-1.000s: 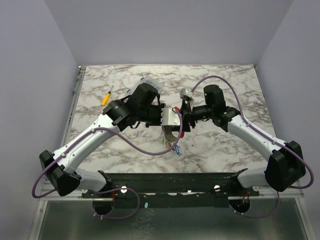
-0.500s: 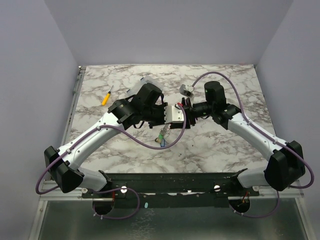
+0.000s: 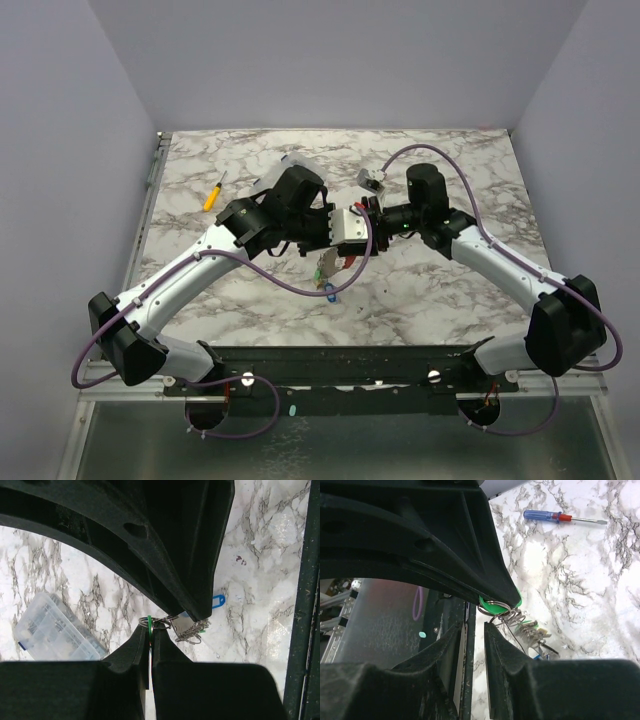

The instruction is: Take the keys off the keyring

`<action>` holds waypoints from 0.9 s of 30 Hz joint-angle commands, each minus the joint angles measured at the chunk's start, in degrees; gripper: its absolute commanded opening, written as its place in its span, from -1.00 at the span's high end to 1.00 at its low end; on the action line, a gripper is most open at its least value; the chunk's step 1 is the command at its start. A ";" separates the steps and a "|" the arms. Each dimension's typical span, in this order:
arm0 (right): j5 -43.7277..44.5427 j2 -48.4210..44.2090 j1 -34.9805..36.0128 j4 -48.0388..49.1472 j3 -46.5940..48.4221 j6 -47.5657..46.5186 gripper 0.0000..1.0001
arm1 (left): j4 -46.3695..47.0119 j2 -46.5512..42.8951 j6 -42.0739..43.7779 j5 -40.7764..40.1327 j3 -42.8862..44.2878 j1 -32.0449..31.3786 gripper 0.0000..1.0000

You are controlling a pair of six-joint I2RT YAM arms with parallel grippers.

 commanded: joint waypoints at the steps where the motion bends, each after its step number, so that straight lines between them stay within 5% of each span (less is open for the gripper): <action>1: -0.87 0.90 -0.09 4.56 -1.25 2.29 0.40 | 2.13 -0.02 -1.18 2.17 0.05 -0.40 1.00; 27: 4.01 0.36 -2.80 2.48 -1.73 2.58 0.40 | 2.00 -0.39 -2.11 1.74 -0.69 -0.24 1.00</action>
